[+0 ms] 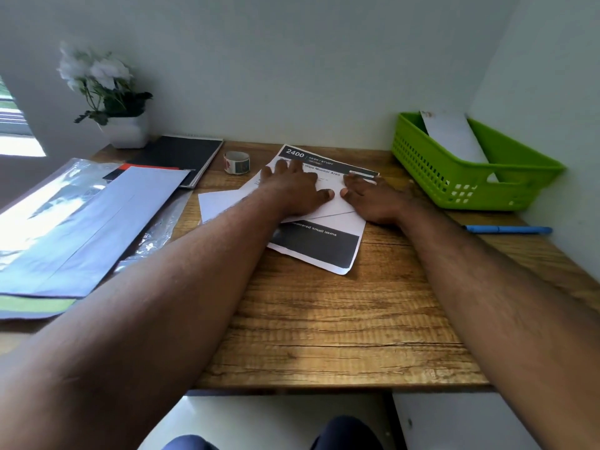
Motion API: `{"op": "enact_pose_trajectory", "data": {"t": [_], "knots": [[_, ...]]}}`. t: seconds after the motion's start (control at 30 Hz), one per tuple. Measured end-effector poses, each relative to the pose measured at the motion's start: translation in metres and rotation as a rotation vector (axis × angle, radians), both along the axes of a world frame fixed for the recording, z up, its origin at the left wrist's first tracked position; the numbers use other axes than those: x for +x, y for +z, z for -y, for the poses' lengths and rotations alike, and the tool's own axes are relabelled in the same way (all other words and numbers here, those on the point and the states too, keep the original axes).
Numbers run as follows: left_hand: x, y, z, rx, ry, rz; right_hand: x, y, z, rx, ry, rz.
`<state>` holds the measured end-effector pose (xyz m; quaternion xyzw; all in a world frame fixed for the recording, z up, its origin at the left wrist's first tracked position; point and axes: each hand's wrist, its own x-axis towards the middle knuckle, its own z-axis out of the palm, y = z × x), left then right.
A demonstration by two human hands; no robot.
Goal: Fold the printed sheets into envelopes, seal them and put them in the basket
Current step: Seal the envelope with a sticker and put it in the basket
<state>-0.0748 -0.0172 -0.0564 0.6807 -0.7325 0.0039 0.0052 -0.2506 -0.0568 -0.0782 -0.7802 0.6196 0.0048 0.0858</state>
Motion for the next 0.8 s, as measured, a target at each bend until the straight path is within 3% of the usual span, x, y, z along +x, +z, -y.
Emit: {"op": "enact_pose_trajectory", "data": {"t": [0.1,0.2,0.3,0.37,0.5,0.57,0.67,0.8], "knots": [[0.025,0.003,0.002,-0.034,0.075,-0.082,-0.001,0.003,-0.001,-0.011,0.008,-0.002],[0.035,0.005,0.004,-0.066,0.068,-0.275,-0.005,0.007,-0.001,-0.026,0.049,-0.026],[0.031,0.006,0.003,-0.152,0.071,-0.404,-0.001,0.009,-0.012,-0.135,0.065,-0.039],[0.029,0.015,-0.001,-0.258,0.09,-0.531,-0.002,0.02,-0.018,-0.322,0.025,0.193],[0.032,0.049,-0.012,-0.529,0.094,-0.904,0.001,0.054,-0.035,-0.642,-0.159,0.931],[0.026,0.057,-0.019,-0.596,0.096,-1.134,0.011,0.052,-0.058,-0.484,-0.25,1.265],[0.013,0.064,-0.028,-0.671,0.059,-1.355,0.028,0.054,-0.079,-0.069,-0.212,1.683],[-0.012,0.076,-0.035,-0.7,0.017,-1.518,0.034,0.093,-0.081,-0.122,-0.158,1.877]]}}
